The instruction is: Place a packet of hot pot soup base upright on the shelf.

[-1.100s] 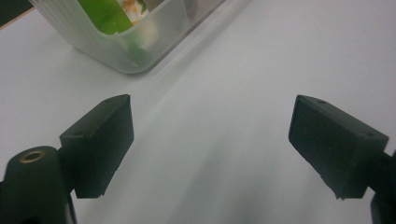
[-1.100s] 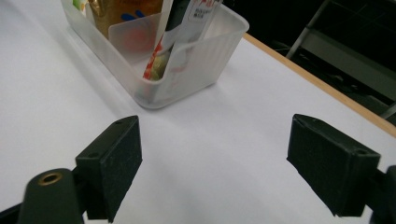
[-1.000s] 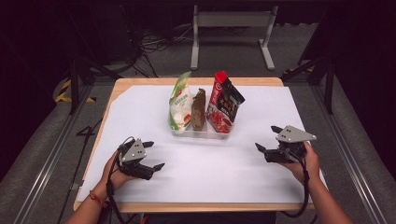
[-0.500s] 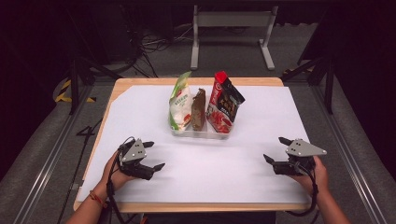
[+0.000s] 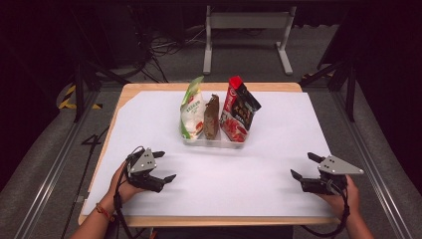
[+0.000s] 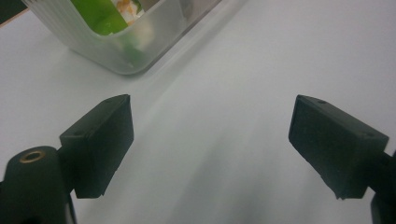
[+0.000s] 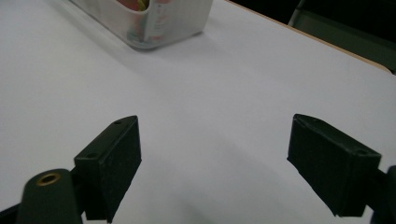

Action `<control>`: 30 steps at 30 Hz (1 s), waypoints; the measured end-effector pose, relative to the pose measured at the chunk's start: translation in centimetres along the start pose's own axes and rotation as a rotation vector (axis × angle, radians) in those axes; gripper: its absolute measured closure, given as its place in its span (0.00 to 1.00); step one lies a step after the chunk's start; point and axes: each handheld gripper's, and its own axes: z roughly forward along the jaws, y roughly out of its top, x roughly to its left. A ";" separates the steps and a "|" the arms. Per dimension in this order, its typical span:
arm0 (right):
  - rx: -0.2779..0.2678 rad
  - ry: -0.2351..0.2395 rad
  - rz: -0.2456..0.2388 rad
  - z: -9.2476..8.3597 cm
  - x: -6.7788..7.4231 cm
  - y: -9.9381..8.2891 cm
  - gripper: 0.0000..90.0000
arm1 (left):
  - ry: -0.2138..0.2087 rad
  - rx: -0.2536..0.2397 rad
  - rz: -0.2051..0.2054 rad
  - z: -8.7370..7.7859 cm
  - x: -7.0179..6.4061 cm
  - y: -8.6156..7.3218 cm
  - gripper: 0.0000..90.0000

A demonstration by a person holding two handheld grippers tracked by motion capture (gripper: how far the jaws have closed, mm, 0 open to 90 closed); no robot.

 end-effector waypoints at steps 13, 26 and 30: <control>-0.022 -0.027 0.076 -1.8 -0.8 -1.6 0.19 | -0.015 -0.012 0.001 0.0 0.0 0.0 0.16; -0.029 -0.052 0.119 -2.5 -1.2 -2.9 0.18 | -0.029 -0.034 0.001 -0.2 0.0 0.1 0.16; -0.037 -0.058 0.124 -2.6 -1.2 -3.1 0.18 | -0.031 -0.030 0.012 -0.1 -0.2 0.2 0.16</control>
